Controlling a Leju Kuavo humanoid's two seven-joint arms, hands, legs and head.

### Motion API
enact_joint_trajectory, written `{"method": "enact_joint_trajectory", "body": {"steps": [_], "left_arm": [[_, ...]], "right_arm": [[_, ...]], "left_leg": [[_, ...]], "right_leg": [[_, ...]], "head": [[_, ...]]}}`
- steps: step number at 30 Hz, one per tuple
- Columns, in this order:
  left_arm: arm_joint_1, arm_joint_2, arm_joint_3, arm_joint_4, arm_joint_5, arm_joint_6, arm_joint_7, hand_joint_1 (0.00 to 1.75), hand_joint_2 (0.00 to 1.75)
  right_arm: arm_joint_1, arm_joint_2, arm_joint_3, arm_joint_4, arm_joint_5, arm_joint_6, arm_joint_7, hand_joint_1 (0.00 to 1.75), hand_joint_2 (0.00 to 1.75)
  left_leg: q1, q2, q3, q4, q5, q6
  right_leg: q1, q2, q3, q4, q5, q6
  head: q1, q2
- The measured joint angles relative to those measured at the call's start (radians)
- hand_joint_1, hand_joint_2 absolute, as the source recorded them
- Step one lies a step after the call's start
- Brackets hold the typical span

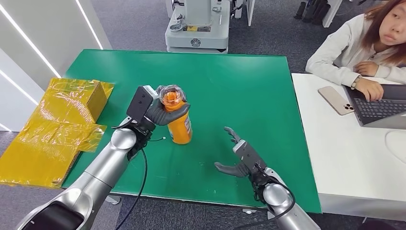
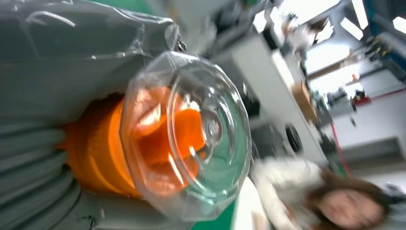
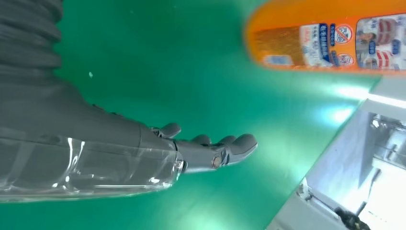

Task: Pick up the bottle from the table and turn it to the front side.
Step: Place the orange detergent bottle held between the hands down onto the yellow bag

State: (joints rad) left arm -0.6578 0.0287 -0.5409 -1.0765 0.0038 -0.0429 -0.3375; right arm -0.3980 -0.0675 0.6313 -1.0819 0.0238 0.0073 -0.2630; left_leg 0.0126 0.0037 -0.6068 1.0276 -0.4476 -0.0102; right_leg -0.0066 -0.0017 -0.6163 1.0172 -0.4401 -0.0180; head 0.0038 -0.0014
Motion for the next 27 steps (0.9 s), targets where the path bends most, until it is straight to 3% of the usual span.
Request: {"method": "enact_joint_trajectory", "body": {"steps": [6,10,16,20,25,27], "left_arm": [[-0.019,0.024,0.000,-0.016,-0.374,0.222,-0.001,1.75,1.75],[-0.025,0.055,-0.009,-0.040,-0.794,0.427,0.062,1.75,1.75],[-0.021,0.104,-0.032,-0.049,-1.379,0.570,0.213,1.75,1.75],[-0.016,0.122,-0.045,-0.049,-1.471,0.576,0.251,1.75,1.75],[-0.017,0.167,-0.126,-0.030,-1.561,0.570,0.420,1.75,1.75],[-0.014,0.188,-0.164,-0.003,-1.565,0.551,0.448,1.75,1.75]], "right_arm": [[0.015,-0.019,-0.013,-0.051,-0.008,0.005,-0.007,0.00,1.75],[0.023,-0.020,-0.015,-0.092,-0.004,0.002,-0.017,0.00,1.75],[0.063,-0.034,-0.048,-0.198,0.004,-0.032,-0.045,0.00,1.75],[0.098,-0.051,-0.076,-0.270,0.009,-0.051,-0.058,0.00,1.75],[0.190,-0.082,-0.137,-0.393,0.013,-0.088,-0.089,0.00,1.75],[0.232,-0.093,-0.167,-0.445,0.020,-0.097,-0.095,0.00,1.75]], "left_leg": [[0.000,0.000,0.000,0.000,0.000,0.000],[0.000,0.000,0.000,0.000,0.000,0.000],[0.000,0.000,-0.001,0.000,0.000,0.000],[0.000,0.000,-0.001,0.000,0.000,0.000],[0.000,-0.001,-0.001,0.000,-0.001,0.000],[0.000,0.000,-0.001,0.000,-0.002,0.000]], "right_leg": [[0.000,0.000,0.000,0.000,0.000,0.000],[0.000,0.000,0.000,0.000,0.000,0.000],[0.000,0.000,0.000,0.000,0.000,0.000],[0.000,0.000,-0.001,0.000,0.000,0.000],[0.000,-0.001,0.000,-0.001,-0.001,0.001],[0.000,0.000,-0.001,-0.001,-0.001,0.001]], "head": [[0.000,0.000],[0.000,0.000],[0.000,0.000],[0.000,0.000],[0.000,0.000],[0.000,0.000]]}}
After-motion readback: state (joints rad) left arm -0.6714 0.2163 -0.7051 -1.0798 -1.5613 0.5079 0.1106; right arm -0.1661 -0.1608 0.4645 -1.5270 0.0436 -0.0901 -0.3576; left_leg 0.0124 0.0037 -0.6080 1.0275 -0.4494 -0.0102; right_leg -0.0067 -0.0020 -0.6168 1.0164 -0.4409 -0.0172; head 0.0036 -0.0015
